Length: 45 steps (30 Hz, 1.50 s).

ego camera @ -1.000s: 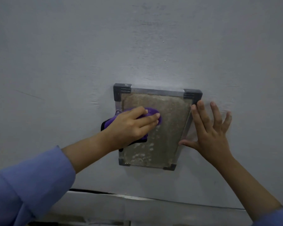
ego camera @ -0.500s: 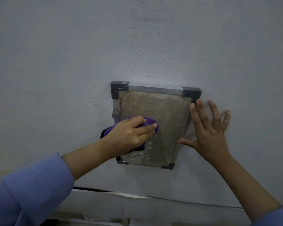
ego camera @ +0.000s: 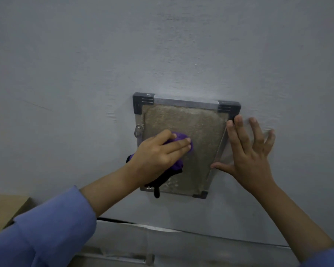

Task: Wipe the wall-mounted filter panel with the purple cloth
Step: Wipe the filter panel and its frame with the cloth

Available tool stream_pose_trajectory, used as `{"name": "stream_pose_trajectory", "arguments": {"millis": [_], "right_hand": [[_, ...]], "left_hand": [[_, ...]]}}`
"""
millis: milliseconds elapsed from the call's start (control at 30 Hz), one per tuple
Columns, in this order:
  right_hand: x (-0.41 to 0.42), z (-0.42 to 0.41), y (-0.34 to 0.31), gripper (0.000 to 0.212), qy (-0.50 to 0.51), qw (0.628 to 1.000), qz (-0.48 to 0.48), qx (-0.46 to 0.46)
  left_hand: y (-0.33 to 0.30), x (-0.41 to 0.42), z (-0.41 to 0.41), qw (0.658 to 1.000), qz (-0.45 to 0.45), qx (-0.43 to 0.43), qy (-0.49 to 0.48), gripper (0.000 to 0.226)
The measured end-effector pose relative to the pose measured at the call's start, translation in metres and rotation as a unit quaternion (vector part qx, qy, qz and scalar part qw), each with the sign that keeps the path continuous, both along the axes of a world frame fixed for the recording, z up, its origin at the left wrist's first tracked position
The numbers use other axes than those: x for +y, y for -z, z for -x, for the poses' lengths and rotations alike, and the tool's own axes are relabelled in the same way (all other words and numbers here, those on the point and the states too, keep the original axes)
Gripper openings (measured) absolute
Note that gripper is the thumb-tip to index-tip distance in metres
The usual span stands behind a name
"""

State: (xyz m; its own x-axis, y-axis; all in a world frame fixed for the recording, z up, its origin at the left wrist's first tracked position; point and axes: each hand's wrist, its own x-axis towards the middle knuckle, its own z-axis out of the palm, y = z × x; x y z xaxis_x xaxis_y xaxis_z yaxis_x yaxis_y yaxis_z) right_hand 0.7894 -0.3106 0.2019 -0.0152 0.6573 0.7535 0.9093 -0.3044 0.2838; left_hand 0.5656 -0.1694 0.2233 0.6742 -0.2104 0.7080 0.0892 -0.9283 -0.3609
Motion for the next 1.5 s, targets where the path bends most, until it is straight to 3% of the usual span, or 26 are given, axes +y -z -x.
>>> {"name": "stream_pose_trajectory", "arguments": {"millis": [167, 367, 567, 700, 900, 1067, 1267, 1400, 1500], "right_hand": [[0.001, -0.002, 0.001, 0.121, -0.005, 1.0, 0.0, 0.003], [0.001, -0.003, 0.002, 0.124, -0.007, 1.0, -0.002, -0.004], [0.002, -0.003, 0.002, 0.125, 0.0, 1.0, -0.004, -0.01], [0.003, -0.004, 0.003, 0.127, 0.003, 1.0, -0.005, -0.014], [0.002, -0.005, 0.002, 0.128, -0.005, 1.0, -0.001, -0.011], [0.001, -0.005, 0.003, 0.126, -0.009, 1.0, -0.005, -0.008], [0.003, -0.005, 0.002, 0.121, -0.007, 1.0, -0.007, -0.009], [0.003, -0.006, 0.005, 0.123, -0.007, 1.0, -0.014, -0.011], [0.003, -0.007, 0.005, 0.119, -0.003, 1.0, -0.014, -0.011]], "left_hand": [[0.021, -0.012, 0.004, 0.995, 0.006, 0.103, -0.017, 0.042], [0.001, -0.006, -0.002, 1.0, 0.005, -0.02, -0.004, 0.031], [0.01, -0.013, 0.004, 0.997, 0.011, 0.071, -0.013, 0.038], [-0.005, -0.009, -0.005, 1.0, 0.012, 0.018, -0.009, 0.028], [0.005, -0.015, -0.005, 0.998, -0.001, 0.063, -0.017, 0.039], [-0.004, 0.001, 0.001, 1.0, 0.002, 0.005, -0.005, 0.036], [0.018, -0.009, 0.007, 0.993, -0.012, 0.113, -0.02, 0.038], [0.013, -0.001, 0.012, 0.999, 0.0, 0.048, -0.025, 0.027], [0.015, 0.001, 0.014, 0.999, 0.01, 0.033, -0.03, 0.036]]}}
